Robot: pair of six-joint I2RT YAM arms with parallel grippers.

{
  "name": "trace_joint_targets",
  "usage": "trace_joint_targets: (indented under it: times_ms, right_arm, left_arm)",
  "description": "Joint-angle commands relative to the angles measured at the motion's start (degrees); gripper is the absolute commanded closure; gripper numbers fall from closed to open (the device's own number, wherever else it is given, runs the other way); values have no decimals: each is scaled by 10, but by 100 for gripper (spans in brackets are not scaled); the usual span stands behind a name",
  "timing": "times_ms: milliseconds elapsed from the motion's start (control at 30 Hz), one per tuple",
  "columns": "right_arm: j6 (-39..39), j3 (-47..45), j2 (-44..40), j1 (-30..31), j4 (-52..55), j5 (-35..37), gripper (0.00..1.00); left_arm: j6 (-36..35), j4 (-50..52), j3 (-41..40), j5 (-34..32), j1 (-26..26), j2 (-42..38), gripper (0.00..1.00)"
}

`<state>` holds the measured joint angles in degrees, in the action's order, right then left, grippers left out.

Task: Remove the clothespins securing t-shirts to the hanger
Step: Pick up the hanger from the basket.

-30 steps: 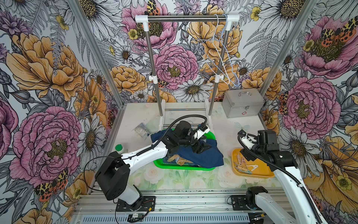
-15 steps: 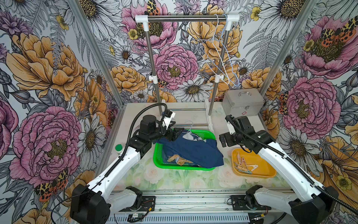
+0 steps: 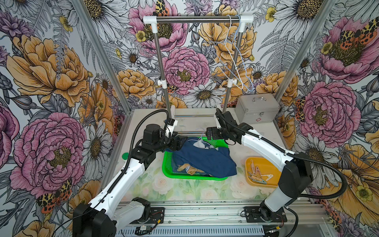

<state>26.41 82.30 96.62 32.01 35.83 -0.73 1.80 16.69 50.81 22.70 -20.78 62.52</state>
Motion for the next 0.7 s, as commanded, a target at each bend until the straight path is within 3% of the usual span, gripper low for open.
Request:
trace_joint_targets:
  times_ms: [0,267,667]
  right_arm:
    - [32,43,46,1,-49,-70,1]
    - [94,26,97,-11,-133,-145,5]
    - [141,11,143,-13,-211,-215,9]
  left_arm:
    - [12,10,7,-35,-21,16,24]
    - [2,15,27,-51,-42,54,24]
    - [-10,58,29,-35,2,38,24]
